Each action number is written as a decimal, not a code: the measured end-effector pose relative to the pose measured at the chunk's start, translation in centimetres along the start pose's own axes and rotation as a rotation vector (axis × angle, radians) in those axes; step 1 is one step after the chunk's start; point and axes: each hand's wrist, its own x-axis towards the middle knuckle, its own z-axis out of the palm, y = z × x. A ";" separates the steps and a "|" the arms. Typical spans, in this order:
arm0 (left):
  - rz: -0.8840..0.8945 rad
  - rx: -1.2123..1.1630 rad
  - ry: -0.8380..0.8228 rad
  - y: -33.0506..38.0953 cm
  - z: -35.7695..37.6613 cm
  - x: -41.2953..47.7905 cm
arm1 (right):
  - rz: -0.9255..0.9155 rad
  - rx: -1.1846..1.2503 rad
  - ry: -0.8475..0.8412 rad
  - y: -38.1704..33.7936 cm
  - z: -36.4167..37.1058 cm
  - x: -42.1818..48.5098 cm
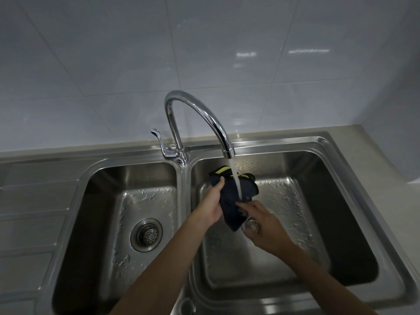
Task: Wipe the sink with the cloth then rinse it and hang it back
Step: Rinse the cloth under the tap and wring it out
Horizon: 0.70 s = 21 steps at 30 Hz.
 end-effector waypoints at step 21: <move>0.468 0.742 -0.234 1.3 -2.2 -1.7 | 0.640 0.892 0.138 -1.0 -2.8 3.9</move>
